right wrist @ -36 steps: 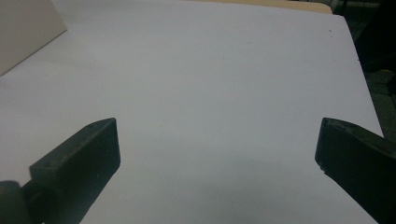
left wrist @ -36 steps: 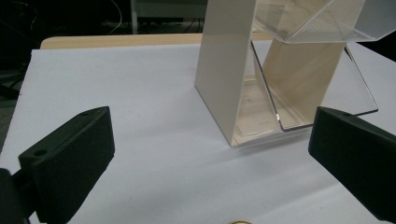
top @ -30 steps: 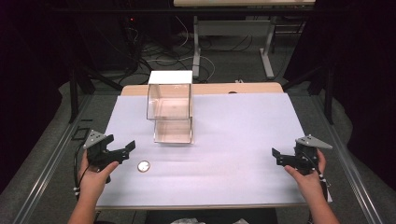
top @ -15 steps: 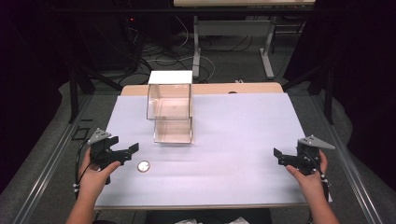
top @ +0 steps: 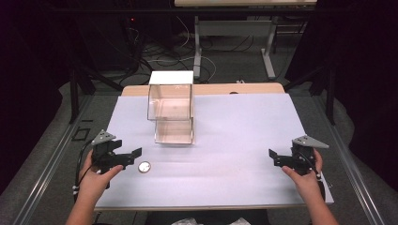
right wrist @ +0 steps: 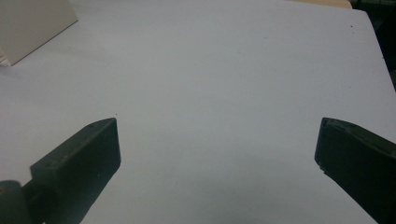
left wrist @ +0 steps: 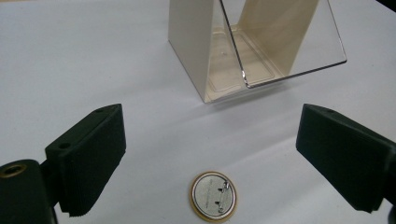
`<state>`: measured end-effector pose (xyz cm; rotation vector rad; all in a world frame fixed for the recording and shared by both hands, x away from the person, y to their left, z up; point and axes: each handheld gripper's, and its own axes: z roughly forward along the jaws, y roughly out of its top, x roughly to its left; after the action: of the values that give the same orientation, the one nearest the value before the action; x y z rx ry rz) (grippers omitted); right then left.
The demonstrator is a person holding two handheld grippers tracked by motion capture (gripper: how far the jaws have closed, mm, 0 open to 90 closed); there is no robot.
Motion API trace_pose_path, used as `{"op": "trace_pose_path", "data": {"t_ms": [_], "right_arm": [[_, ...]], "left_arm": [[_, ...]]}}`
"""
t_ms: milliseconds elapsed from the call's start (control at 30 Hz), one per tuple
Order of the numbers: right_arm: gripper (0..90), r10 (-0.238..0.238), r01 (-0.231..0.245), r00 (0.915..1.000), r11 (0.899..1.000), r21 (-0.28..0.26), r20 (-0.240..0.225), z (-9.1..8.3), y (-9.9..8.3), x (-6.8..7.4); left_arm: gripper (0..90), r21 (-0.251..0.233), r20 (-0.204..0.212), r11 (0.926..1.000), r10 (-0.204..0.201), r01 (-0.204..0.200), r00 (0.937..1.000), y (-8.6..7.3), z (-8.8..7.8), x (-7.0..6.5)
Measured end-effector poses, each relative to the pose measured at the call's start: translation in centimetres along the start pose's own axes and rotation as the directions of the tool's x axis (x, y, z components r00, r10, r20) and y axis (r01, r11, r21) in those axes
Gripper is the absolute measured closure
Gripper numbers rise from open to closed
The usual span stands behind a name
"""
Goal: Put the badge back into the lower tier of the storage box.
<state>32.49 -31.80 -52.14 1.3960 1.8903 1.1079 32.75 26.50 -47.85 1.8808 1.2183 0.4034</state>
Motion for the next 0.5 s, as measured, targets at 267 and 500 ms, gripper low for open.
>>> {"op": "trace_pose_path", "data": {"t_ms": [267,500], "right_arm": [[0.6,-0.009,0.009,1.0,1.0,0.001,-0.003,-0.1,-0.1,0.1],[1.1,-0.018,0.018,0.9998,1.0,0.003,-0.005,-0.2,-0.2,0.1]], "left_arm": [[14.2,0.065,-0.003,0.9967,0.049,-0.049,0.9988,-0.4,0.8,-0.8],[15.2,0.102,-0.014,0.9919,0.077,-0.076,0.9969,-0.8,2.1,-1.4]]}}
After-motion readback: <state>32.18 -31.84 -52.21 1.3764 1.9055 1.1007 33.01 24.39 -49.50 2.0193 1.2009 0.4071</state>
